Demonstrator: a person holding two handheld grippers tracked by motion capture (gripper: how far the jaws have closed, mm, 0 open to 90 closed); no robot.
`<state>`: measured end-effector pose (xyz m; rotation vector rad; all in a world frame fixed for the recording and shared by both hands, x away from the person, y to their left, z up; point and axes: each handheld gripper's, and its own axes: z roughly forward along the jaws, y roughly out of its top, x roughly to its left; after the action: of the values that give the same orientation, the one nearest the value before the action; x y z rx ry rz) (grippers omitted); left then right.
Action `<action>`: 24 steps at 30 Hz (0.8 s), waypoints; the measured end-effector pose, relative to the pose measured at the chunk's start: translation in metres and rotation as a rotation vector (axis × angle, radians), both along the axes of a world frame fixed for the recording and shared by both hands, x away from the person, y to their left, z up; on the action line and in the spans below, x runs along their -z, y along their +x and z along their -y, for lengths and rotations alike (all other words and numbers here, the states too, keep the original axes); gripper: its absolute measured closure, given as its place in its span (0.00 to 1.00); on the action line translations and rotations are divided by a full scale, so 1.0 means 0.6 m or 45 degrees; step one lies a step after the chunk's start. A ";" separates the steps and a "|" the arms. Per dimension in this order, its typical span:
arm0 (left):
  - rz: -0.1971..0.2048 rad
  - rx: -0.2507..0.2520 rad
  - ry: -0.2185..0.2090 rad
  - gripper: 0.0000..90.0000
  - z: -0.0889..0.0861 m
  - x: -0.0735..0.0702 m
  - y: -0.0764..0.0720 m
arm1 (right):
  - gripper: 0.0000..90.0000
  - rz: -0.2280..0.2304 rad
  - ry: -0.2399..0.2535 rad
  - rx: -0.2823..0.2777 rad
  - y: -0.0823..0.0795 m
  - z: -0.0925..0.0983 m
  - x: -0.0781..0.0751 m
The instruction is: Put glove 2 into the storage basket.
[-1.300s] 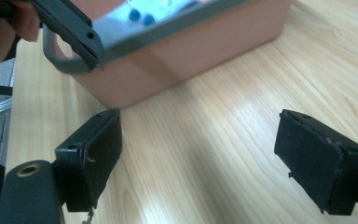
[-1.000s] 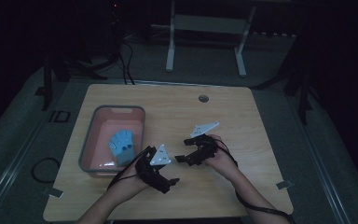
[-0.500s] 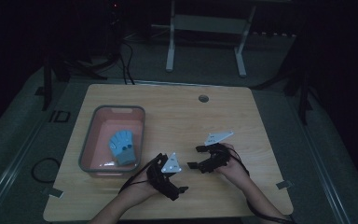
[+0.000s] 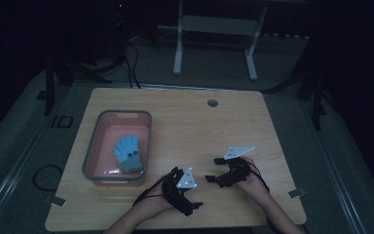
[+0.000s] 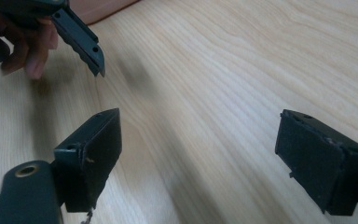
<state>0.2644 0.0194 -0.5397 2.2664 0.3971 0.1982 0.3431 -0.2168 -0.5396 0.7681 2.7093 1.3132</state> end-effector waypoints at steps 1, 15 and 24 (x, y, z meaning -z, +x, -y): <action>-0.001 0.001 0.000 0.04 0.001 0.002 -0.001 | 0.16 0.001 0.001 0.002 -0.002 0.003 0.001; -0.017 0.021 -0.043 0.05 0.007 0.022 -0.014 | 0.16 -0.002 -0.025 0.038 -0.034 0.043 0.020; -0.021 0.012 -0.046 0.05 0.008 0.031 -0.018 | 0.16 0.007 0.023 0.095 -0.048 0.069 0.027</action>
<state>0.2536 0.0149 -0.5584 2.2356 0.3959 0.1665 0.3142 -0.2583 -0.5560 0.8566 2.6404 1.3234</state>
